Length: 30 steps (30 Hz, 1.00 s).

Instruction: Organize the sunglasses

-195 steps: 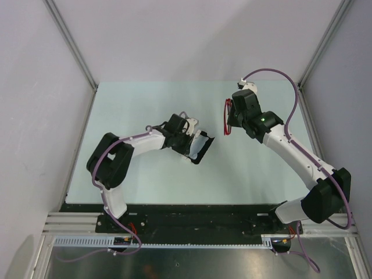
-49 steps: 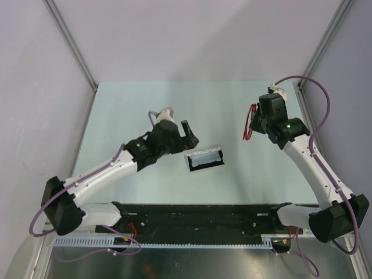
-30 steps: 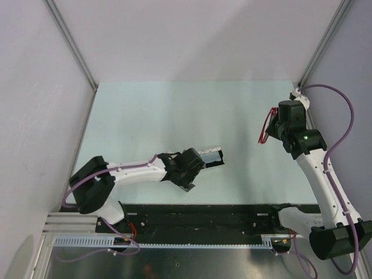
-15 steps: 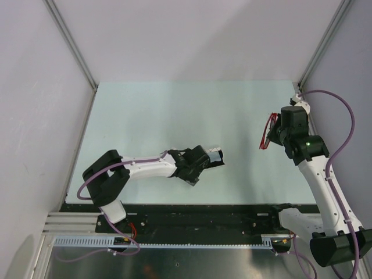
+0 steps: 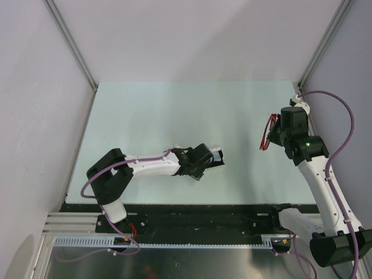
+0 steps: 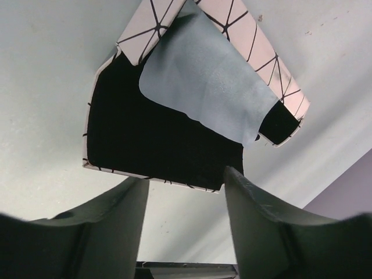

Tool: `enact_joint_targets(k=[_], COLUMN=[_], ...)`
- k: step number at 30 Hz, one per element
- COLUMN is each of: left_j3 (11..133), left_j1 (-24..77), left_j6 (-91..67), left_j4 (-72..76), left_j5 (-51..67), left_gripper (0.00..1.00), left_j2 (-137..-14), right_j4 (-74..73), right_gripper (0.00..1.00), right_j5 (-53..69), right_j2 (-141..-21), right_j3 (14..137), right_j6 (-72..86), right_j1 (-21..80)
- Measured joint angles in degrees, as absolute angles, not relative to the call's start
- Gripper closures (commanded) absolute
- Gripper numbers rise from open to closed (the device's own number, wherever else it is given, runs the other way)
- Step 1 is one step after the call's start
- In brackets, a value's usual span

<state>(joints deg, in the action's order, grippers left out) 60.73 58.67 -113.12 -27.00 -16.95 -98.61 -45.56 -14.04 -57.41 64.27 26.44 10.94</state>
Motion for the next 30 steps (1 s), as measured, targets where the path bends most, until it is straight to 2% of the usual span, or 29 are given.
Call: enact_joint_targets(k=[3,10,20,24,30], left_j3=[60.73,60.75,60.75,60.77,60.86], left_j1=[58.76,58.74,58.28,57.49,55.55], left_j6=[-113.16,-113.14,-113.19,-113.21,-111.48], left_j4=[-26.98,-27.05,-27.14,-27.14,-27.09], left_j5=[-17.06,-17.30,-16.58,-16.01,-14.11], left_gripper=[0.51,0.52,0.73,0.77,0.88], left_j2=[-98.61,-99.09,-99.81,-99.81,-99.81], right_j4=[-45.54,-45.54,-45.54,-45.54,-45.52], right_gripper=[1.00,1.00,1.00,1.00,1.00], right_j5=[-14.02,-14.02,-14.02,-13.61,-12.93], right_j2=[-57.41,-57.43,-57.43,-57.43,-57.43], right_j3=[64.27,64.27,64.25,64.25,64.25], right_j6=[26.44,26.26,26.24,26.26,26.30], right_j1=[10.83,10.74,10.72,10.68,10.63])
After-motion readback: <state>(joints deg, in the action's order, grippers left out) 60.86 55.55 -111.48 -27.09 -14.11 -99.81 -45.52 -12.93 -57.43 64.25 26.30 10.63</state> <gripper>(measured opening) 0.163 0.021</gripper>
